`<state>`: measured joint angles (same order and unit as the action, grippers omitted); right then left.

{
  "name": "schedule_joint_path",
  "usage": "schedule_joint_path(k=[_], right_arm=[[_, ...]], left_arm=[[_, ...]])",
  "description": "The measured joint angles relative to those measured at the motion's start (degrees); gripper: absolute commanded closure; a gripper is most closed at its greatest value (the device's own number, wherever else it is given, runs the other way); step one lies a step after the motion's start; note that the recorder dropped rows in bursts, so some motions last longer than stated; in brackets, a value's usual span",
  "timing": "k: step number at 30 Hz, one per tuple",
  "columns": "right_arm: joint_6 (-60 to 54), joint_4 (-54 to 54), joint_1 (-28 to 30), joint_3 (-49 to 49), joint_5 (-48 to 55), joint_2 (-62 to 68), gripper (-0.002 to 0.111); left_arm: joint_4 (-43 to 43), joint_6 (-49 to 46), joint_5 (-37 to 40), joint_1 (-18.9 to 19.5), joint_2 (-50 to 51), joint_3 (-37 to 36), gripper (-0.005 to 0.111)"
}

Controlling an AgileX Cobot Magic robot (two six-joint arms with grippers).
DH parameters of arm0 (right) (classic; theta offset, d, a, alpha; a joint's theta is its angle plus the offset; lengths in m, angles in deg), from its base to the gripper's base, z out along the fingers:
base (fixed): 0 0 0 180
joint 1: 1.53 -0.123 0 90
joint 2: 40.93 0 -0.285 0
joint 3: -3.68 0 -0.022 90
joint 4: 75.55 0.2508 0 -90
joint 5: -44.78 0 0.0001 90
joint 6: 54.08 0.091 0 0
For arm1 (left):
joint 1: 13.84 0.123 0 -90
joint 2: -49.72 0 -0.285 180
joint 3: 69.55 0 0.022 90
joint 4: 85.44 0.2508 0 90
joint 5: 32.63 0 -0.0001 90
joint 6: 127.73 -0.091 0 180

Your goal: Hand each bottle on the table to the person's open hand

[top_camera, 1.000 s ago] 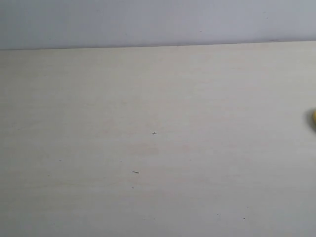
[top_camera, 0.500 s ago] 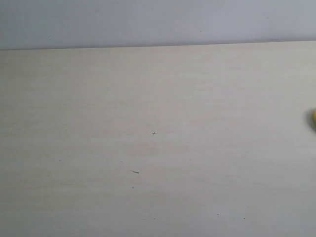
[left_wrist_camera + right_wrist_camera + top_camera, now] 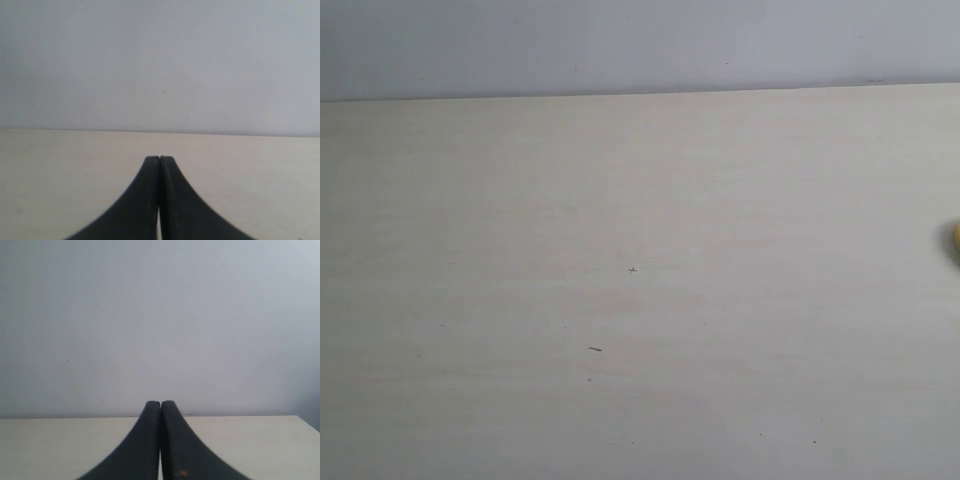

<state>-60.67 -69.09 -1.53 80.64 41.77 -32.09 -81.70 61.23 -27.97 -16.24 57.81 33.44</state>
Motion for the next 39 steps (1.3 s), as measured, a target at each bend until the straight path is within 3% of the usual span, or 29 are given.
schedule_joint_path(k=[7, 28, 39], right_arm=[[5.3, -4.3, 0.0, 0.0, 0.4, 0.0, 0.108], [5.9, -4.4, 0.0, 0.0, 0.6, 0.0, 0.108], [5.2, -4.7, 0.0, 0.0, 6.5, 0.0, 0.108]], left_arm=[[0.0, 0.0, 0.0, 0.0, 0.0, 0.0, 0.107], [0.1, 0.0, 0.0, 0.0, 0.0, 0.0, 0.107], [0.1, 0.0, 0.0, 0.0, 0.0, 0.0, 0.107]])
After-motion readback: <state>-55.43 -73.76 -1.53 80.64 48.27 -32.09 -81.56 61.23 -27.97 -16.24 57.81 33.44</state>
